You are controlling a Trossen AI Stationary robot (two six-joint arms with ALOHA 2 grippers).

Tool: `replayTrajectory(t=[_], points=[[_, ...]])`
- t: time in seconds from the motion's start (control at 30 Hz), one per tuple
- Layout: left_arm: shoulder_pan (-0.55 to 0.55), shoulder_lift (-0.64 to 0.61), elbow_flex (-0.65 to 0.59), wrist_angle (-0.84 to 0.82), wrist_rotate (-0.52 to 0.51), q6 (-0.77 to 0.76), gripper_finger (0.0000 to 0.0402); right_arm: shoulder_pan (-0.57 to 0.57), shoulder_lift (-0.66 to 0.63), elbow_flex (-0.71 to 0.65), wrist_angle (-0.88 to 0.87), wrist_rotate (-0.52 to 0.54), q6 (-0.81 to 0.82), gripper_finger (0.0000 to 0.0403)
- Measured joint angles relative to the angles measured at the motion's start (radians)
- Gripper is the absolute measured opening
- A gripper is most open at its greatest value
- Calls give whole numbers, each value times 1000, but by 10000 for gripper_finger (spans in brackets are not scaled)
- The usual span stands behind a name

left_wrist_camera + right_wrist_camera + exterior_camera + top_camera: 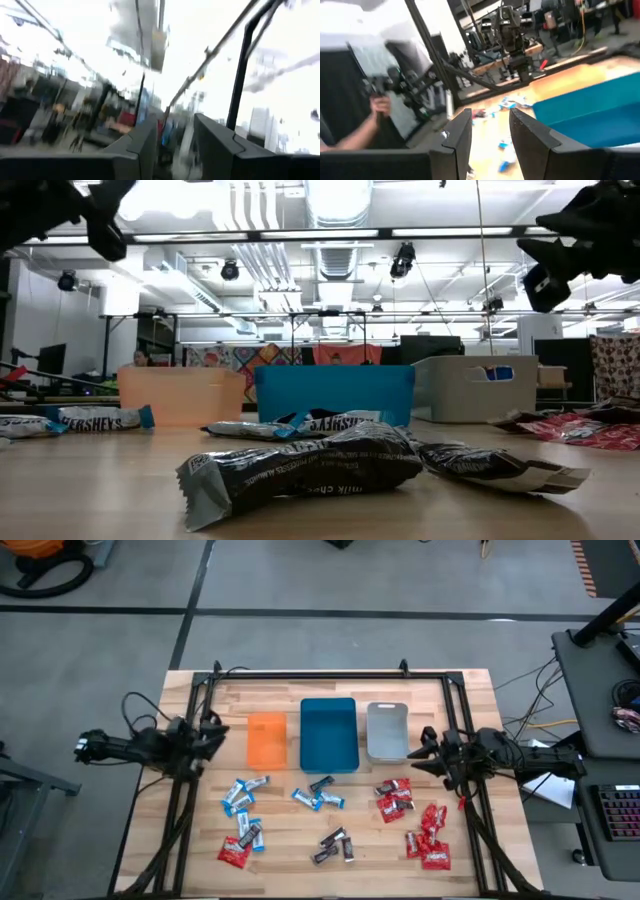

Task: Sort candy
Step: Put the brown chocolate bar into the blue bin

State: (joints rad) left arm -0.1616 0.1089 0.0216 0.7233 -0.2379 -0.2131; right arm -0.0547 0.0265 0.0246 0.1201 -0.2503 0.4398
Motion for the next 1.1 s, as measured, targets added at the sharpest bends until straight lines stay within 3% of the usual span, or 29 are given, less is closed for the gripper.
replayTrajectory(t=[0.17, 0.3, 0.4, 0.73, 0.87, 1.1], points=[[0, 0, 0, 52, -6, 16, 114, 0, 1, 0, 19, 20, 72, 123], [0, 12, 0, -4, -90, 31, 114, 0, 4, 0, 19, 148, 139, 123], [0, 42, 0, -68, -155, -46, 114, 1, 19, 0, 19, 225, 202, 122], [0, 194, 0, -68, -129, -104, 114, 67, 152, 0, 10, 214, 337, 91], [-2, 261, 0, -70, -77, -119, 114, 87, 224, 0, 15, 138, 409, 80], [-2, 394, 0, -31, -64, -167, 114, 110, 370, 35, -2, 154, 454, 69]])
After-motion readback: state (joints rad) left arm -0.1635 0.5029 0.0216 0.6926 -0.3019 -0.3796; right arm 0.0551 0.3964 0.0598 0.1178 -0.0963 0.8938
